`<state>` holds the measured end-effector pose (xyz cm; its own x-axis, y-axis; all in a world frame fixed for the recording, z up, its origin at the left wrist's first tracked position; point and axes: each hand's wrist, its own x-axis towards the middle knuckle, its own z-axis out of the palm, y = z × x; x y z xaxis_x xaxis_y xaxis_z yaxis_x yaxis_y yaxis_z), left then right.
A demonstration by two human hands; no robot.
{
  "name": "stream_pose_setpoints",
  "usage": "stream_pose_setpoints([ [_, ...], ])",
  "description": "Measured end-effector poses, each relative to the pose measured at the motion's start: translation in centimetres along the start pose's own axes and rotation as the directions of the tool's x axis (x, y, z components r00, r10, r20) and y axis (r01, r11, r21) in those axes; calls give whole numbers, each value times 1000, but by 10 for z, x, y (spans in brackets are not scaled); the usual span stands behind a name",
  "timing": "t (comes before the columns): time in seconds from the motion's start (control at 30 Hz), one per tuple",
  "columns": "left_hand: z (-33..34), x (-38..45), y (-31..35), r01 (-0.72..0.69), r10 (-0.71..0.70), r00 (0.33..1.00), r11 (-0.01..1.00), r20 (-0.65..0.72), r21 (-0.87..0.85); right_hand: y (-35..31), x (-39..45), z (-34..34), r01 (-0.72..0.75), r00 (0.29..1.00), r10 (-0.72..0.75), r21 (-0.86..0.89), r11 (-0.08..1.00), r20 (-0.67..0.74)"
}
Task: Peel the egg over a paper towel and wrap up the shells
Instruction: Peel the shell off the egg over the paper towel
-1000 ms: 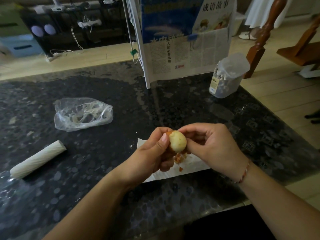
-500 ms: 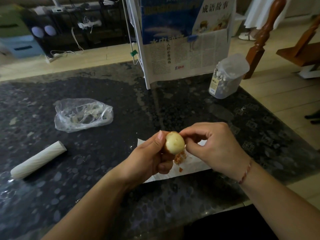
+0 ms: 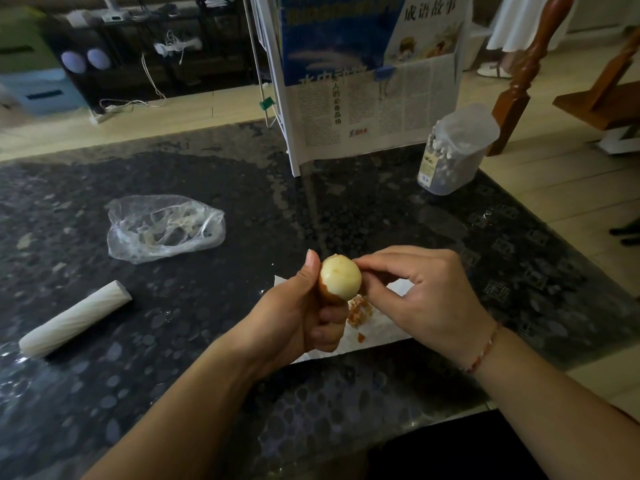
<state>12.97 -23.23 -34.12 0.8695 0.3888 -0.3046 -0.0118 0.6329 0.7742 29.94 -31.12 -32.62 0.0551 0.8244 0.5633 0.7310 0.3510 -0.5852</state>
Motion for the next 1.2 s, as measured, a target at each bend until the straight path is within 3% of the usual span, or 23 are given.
stream_pose_setpoints([
  [0.33,1,-2,2,91,-91,996,995,3,46,-2,2,-1,-45,998,46,21,999,-40],
  [0.53,2,-3,5,103,-101,995,992,-27,80,-1,1,1,-17,999,16,31,999,29],
  [0.7,5,-6,-1,-14,14,999,1000,41,-10,3,0,7,-218,975,220,73,973,-33],
  [0.8,6,-4,-7,-123,148,984,968,-103,218,5,-2,12,-398,915,402,159,903,7],
  [0.9,6,-2,-9,-146,219,962,917,-164,370,5,-3,12,-433,900,436,164,886,19],
  [1.03,0,-1,-7,-161,226,948,947,-222,277,7,2,5,-448,894,442,156,881,70],
  [1.2,-7,-1,-6,-158,167,961,986,-220,57,12,-1,4,-421,895,417,-7,907,161],
])
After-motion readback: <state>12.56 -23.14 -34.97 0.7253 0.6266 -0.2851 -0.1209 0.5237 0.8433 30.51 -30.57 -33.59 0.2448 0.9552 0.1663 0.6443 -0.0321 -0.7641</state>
